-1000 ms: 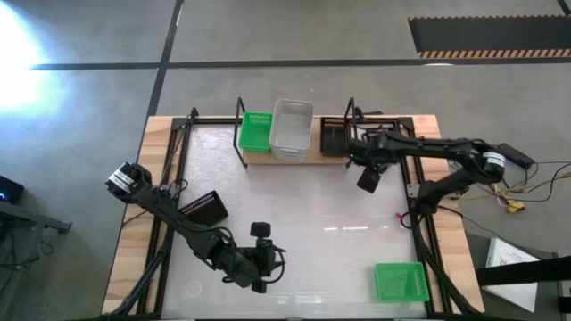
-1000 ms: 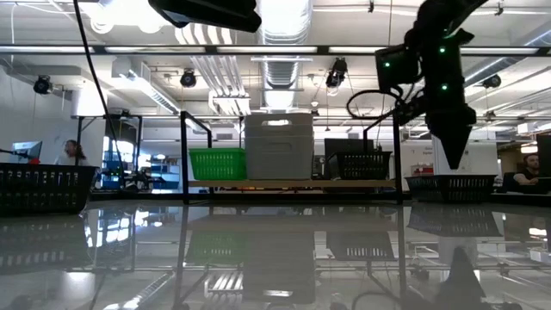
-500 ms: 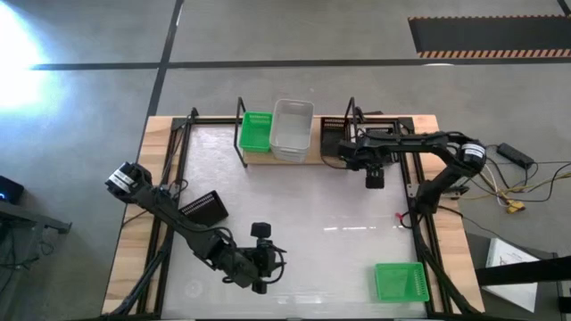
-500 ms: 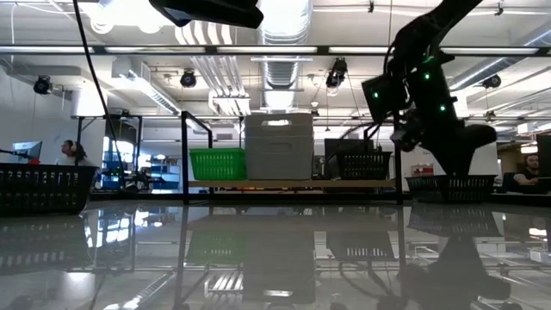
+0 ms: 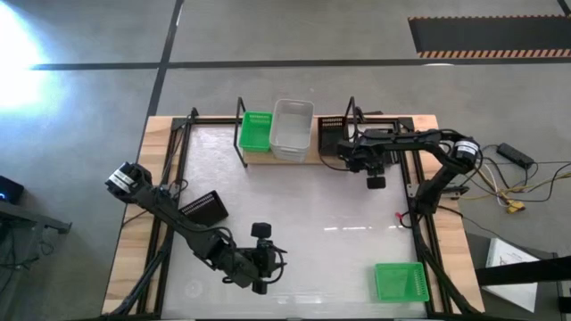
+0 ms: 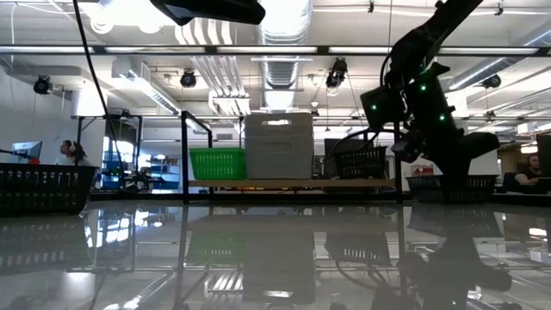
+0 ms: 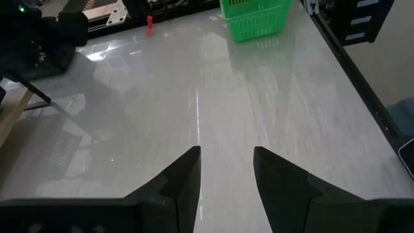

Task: Stack baskets on shelf by color
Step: Stack the top black bin on the black bin on the shelf

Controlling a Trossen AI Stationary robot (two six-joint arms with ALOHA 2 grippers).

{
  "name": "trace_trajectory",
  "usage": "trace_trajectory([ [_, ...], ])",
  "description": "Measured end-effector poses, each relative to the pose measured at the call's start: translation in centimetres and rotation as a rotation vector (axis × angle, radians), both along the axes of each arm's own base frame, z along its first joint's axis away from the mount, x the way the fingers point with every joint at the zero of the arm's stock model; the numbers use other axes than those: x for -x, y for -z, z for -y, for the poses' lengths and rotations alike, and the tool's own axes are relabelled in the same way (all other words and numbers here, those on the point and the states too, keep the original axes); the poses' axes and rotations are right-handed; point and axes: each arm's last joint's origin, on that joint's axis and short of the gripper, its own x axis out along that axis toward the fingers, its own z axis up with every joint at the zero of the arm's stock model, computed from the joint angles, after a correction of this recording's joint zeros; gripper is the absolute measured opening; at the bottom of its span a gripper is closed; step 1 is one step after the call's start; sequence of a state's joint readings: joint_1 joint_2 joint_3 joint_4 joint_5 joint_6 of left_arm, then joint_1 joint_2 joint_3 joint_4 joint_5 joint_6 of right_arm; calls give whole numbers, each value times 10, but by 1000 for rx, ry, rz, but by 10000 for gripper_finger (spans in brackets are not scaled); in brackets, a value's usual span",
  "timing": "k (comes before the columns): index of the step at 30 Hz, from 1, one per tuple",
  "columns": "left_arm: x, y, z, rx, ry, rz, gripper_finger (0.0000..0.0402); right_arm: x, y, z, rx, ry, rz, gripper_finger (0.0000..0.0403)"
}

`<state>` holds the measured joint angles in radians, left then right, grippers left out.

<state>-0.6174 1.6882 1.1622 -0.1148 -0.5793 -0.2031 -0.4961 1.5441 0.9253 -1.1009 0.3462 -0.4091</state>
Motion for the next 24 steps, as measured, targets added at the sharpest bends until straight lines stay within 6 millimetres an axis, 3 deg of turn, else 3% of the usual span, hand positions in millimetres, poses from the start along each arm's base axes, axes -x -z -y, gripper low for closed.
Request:
trace_trajectory([
  [3,0,0,0,1,0,1,127,1,-3,-1,-1,8,18,19],
  [8,0,0,0,1,2,1,127,2,-15,-9,-7,31,67,11],
  [13,0,0,0,1,1,2,127,4,-32,-30,-60,125,158,10],
  [18,0,0,0,1,0,2,127,-2,-46,-67,-175,84,251,9],
  [24,0,0,0,1,0,2,127,-31,-59,-123,-174,-5,323,9],
])
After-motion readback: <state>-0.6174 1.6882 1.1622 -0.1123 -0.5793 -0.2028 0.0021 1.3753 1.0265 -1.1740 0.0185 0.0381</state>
